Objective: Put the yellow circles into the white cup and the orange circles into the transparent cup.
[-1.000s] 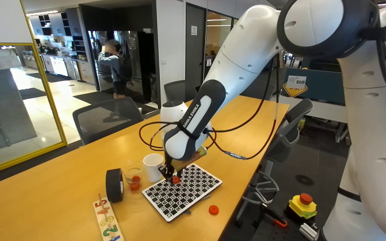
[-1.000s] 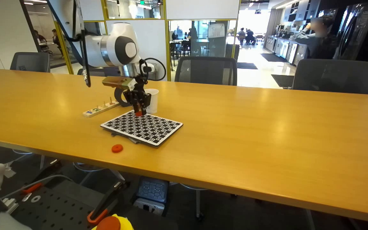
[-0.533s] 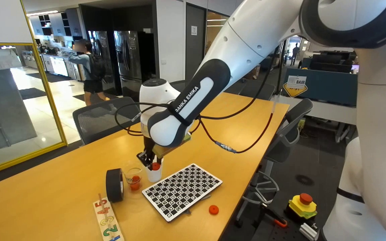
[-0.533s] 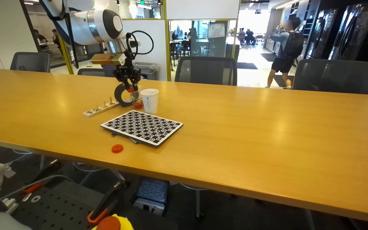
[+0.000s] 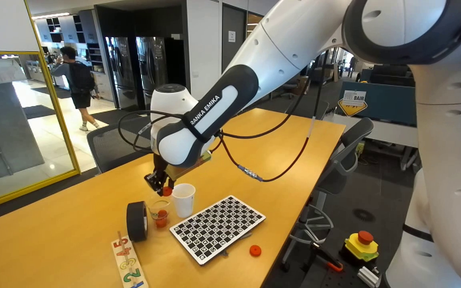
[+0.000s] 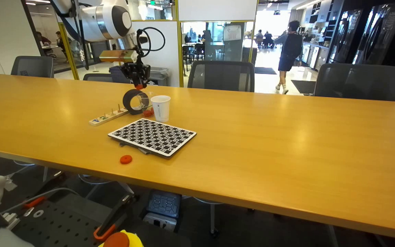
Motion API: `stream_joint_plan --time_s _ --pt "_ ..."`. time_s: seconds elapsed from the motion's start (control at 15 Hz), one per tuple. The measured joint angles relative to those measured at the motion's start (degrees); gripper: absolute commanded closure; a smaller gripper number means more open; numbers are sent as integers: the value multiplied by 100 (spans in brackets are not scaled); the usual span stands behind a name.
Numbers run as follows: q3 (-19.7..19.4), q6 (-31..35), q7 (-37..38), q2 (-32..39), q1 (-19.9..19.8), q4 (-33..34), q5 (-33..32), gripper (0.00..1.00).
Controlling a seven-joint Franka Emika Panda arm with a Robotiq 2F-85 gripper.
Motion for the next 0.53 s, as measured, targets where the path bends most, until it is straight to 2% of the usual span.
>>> stream_joint_plan --time_s 0.53 --pt "95 -242 -562 786 -191 976 329 79"
